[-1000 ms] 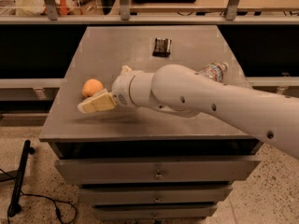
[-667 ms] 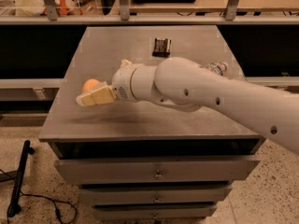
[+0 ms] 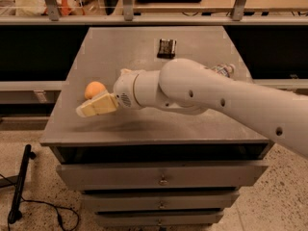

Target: Move orange near water bottle

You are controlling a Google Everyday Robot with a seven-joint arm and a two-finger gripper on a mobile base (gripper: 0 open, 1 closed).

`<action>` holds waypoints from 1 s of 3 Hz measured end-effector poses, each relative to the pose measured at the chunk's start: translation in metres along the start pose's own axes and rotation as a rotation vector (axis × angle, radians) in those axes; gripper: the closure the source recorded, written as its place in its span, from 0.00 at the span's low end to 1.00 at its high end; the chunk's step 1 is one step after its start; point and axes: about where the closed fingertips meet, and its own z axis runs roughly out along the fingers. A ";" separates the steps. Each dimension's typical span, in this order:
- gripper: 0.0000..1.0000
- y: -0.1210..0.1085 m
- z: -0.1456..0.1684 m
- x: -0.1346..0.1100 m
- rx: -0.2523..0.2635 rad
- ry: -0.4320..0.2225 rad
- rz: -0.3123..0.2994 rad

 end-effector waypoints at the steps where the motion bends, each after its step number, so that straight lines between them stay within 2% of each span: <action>1: 0.00 0.007 0.010 0.006 -0.036 0.007 0.007; 2: 0.18 0.010 0.015 0.004 -0.040 0.006 0.007; 3: 0.41 0.011 0.014 0.002 -0.034 0.007 0.014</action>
Offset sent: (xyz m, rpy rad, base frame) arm 0.0003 0.0184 -0.0111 0.0101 0.0257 0.0304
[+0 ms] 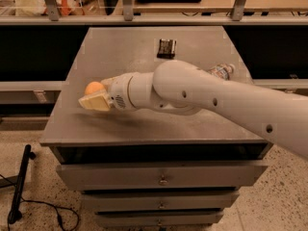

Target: Move orange near water bottle

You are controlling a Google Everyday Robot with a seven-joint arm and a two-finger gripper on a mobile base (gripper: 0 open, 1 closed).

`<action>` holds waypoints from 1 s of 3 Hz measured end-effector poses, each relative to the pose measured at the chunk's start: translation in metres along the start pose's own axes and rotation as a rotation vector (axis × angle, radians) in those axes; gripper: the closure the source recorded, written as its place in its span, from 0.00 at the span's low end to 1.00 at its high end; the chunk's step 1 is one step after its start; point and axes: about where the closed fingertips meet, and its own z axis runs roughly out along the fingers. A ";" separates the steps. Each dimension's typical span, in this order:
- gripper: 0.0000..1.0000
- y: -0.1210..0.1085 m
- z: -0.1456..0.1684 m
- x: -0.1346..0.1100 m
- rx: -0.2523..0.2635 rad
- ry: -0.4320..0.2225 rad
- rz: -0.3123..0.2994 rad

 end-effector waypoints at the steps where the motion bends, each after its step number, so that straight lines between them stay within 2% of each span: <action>1: 0.65 0.003 -0.003 0.000 0.003 0.007 0.001; 2: 0.87 0.003 -0.005 0.003 0.014 0.016 0.010; 3: 1.00 -0.005 -0.010 0.002 0.070 0.013 0.018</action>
Offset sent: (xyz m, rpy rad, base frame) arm -0.0055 -0.0103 -0.0060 -0.0193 0.0302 -0.0423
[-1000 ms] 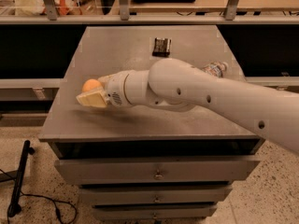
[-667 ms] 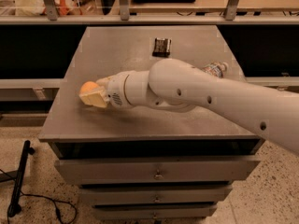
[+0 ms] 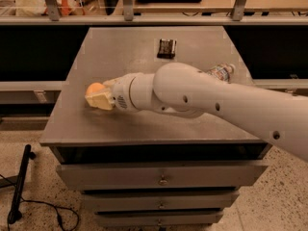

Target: Move orange near water bottle

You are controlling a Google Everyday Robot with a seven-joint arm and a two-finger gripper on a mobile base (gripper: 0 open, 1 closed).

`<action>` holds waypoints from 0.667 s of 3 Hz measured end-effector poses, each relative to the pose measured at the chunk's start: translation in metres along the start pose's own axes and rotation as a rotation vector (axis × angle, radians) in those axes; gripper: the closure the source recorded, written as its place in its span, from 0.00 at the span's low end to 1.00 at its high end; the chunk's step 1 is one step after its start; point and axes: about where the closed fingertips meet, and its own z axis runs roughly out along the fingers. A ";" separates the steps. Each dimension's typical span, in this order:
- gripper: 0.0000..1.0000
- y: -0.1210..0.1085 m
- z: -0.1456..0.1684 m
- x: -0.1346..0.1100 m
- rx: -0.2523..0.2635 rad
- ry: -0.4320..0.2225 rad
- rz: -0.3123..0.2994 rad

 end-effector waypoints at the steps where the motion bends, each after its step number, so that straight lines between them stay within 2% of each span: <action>1: 1.00 -0.022 -0.007 -0.005 0.115 -0.019 -0.003; 2: 1.00 -0.054 -0.014 -0.011 0.236 -0.047 -0.002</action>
Offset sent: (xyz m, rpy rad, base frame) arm 0.0772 -0.0584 0.0225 -0.0395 -0.1542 -0.3693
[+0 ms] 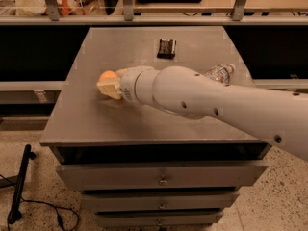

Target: Move orange near water bottle

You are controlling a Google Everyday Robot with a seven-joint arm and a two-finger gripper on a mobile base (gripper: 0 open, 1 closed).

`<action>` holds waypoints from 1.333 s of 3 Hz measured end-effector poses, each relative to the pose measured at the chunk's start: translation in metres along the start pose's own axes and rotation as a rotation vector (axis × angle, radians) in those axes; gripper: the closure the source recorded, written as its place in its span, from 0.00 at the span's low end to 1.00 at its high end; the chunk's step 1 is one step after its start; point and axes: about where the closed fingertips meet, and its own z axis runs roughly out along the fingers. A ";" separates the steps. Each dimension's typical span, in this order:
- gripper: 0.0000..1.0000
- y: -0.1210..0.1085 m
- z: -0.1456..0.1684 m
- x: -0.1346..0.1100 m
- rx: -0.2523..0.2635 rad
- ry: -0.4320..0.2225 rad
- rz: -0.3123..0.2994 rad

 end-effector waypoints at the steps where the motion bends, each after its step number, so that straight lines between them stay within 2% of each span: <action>1: 1.00 -0.029 -0.001 0.006 0.106 -0.007 0.019; 2: 1.00 -0.067 0.007 0.013 0.213 -0.010 0.038; 3: 1.00 -0.095 0.020 0.012 0.298 -0.016 0.059; 4: 1.00 -0.119 0.022 -0.010 0.374 -0.055 0.058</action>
Offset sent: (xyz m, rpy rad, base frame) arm 0.0913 -0.0526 0.0031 -0.0462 -0.0488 -0.3681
